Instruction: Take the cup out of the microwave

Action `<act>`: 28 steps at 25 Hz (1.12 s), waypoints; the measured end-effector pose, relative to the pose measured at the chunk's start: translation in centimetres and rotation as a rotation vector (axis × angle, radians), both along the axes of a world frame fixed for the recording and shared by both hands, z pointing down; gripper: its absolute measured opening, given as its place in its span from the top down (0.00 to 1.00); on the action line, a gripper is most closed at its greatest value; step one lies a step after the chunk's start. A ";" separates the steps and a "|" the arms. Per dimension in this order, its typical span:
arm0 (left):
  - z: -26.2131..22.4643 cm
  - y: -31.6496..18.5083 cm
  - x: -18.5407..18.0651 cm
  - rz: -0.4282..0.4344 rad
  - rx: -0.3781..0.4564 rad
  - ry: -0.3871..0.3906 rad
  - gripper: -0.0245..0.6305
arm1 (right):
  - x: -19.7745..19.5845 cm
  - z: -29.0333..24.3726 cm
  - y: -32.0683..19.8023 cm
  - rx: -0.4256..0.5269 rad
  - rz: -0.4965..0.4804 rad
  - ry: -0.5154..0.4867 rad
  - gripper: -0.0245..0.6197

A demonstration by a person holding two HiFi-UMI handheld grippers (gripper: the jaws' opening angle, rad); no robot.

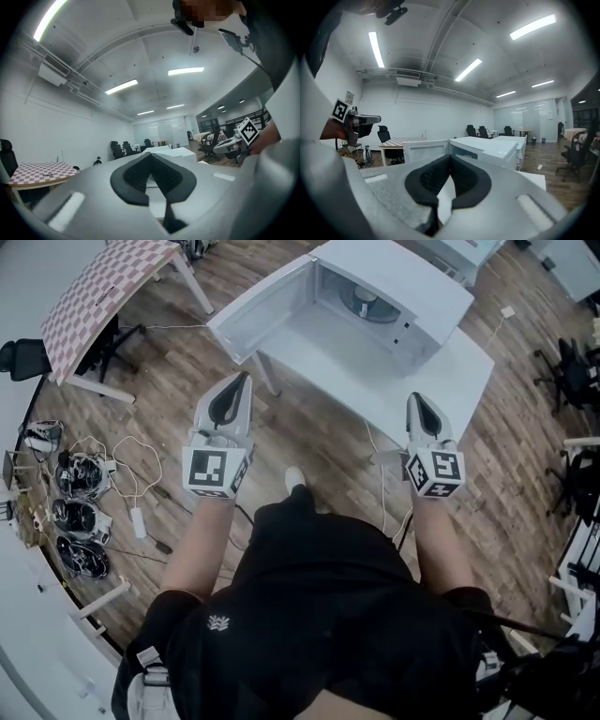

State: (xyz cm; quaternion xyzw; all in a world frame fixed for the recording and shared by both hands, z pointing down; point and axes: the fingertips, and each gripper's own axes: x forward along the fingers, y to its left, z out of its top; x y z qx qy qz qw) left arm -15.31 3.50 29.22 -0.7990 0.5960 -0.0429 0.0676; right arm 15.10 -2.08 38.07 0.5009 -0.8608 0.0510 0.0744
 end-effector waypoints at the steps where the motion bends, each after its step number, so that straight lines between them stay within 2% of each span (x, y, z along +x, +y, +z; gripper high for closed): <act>1: 0.0 -1.3 -0.5 0.016 0.000 -0.001 0.95 | -0.6 0.0 -1.0 -0.001 0.013 0.001 0.96; 7: 0.1 -6.8 -2.8 0.102 0.010 -0.002 0.95 | -4.3 0.4 -5.5 -0.006 0.072 0.013 0.96; 14: 0.0 -12.0 -4.7 0.152 0.018 0.016 0.95 | -7.5 0.0 -10.0 0.017 0.110 0.035 0.96; 22: 2.0 -17.0 -3.5 0.204 0.015 0.012 0.95 | -8.5 1.3 -16.0 0.034 0.166 0.035 0.96; 28: 5.0 -21.5 -2.2 0.214 -0.004 0.013 0.95 | -8.9 4.8 -21.0 0.023 0.194 0.040 0.96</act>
